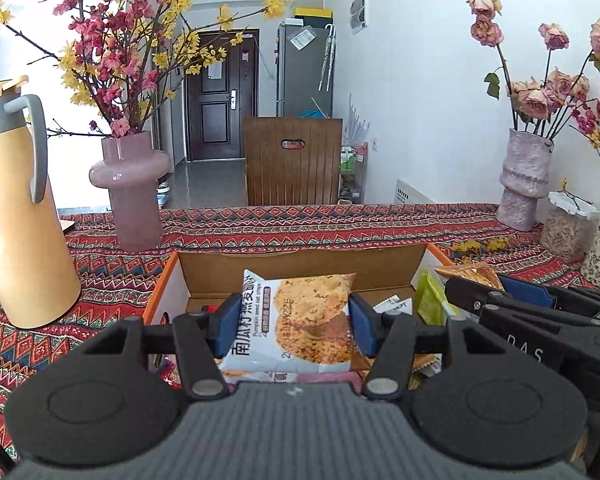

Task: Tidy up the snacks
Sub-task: 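Carry both held cookie packets up and over the open box, then open both tools to drop the cookie packets into the box, then withdraw both open tools back from the box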

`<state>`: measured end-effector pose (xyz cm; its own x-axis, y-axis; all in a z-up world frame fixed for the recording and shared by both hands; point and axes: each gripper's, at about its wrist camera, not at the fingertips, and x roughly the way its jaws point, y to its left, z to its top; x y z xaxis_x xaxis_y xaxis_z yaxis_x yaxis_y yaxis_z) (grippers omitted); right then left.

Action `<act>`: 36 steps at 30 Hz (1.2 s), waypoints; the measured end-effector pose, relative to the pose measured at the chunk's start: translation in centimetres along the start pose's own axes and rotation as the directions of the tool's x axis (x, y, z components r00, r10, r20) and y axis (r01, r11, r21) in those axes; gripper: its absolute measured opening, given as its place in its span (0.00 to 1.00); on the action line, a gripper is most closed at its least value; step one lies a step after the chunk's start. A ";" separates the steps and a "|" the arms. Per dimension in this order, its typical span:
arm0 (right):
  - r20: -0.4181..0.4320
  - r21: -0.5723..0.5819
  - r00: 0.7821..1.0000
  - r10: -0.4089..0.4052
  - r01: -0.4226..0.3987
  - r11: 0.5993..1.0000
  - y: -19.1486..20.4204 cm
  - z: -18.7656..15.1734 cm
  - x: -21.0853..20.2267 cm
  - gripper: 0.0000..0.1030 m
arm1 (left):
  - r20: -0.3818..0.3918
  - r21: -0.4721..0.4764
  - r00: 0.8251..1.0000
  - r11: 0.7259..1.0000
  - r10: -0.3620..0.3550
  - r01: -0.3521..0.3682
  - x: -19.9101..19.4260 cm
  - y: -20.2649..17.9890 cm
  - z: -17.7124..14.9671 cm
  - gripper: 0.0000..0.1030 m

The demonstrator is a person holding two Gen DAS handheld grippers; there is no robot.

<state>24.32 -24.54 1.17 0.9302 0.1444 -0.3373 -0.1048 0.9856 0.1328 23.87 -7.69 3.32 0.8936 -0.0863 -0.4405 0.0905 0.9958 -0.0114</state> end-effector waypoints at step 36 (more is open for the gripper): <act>-0.063 -0.036 0.998 -0.003 0.001 0.999 1.0 -3.7 -10.4 1.00 | 0.058 -0.009 0.997 0.998 0.054 -0.054 -11.0 5.1 -6.1 1.00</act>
<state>13.20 -24.69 1.35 0.9065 0.1468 -0.3959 -0.1170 0.9882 0.0985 11.80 -1.49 2.63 0.9213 -0.0334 -0.3873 0.0381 0.9993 0.0044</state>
